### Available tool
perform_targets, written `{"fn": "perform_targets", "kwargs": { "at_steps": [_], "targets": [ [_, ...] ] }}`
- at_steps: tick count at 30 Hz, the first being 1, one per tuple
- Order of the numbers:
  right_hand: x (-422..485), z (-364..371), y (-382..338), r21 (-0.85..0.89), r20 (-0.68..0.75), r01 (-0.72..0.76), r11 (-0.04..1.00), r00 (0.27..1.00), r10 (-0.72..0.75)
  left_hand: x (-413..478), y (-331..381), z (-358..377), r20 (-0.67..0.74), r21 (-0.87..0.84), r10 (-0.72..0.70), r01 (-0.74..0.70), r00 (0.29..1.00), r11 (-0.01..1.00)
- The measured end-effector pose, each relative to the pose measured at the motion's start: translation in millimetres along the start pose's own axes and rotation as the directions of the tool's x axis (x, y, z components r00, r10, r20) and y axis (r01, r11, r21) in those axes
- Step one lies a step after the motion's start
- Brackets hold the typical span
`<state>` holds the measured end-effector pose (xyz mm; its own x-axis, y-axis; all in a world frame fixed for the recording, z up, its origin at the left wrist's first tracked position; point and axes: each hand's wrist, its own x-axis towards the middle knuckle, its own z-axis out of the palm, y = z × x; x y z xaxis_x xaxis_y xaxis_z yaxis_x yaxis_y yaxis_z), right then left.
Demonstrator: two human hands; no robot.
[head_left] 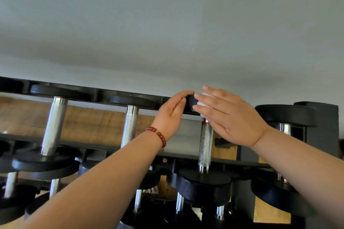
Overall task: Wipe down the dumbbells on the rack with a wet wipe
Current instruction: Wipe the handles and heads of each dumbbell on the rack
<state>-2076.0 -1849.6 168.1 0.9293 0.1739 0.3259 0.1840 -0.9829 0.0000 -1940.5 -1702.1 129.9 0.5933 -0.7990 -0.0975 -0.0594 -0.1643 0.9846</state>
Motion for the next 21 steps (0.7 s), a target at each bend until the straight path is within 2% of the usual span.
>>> {"fn": "perform_targets", "kwargs": {
  "at_steps": [5,8,14,18,21],
  "targets": [
    [0.8,6.0,-9.3,0.001,-0.075,-0.077,0.997,0.994,0.077,0.4,3.1,-3.1,-0.001,-0.001,-0.013,0.013,1.000,1.000],
    [17.5,8.2,-12.3,-0.004,-0.062,-0.101,0.995,0.993,0.101,0.2,6.3,-3.1,0.002,0.001,-0.026,0.026,1.000,1.000],
    [-10.4,11.2,-25.4,-0.074,-0.085,-0.177,0.981,0.982,0.171,-1.1,0.7,-1.4,0.012,0.020,0.013,-0.014,1.000,1.000],
    [7.7,8.8,-25.1,-0.068,-0.060,-0.286,0.956,0.958,0.282,-9.7,-1.1,6.7,0.018,0.094,0.026,-0.027,1.000,0.995],
    [-0.1,9.7,-31.5,-0.106,-0.068,-0.290,0.951,0.956,0.284,-17.4,-0.2,9.1,0.024,0.179,0.016,-0.020,1.000,0.984]
  ]
}}
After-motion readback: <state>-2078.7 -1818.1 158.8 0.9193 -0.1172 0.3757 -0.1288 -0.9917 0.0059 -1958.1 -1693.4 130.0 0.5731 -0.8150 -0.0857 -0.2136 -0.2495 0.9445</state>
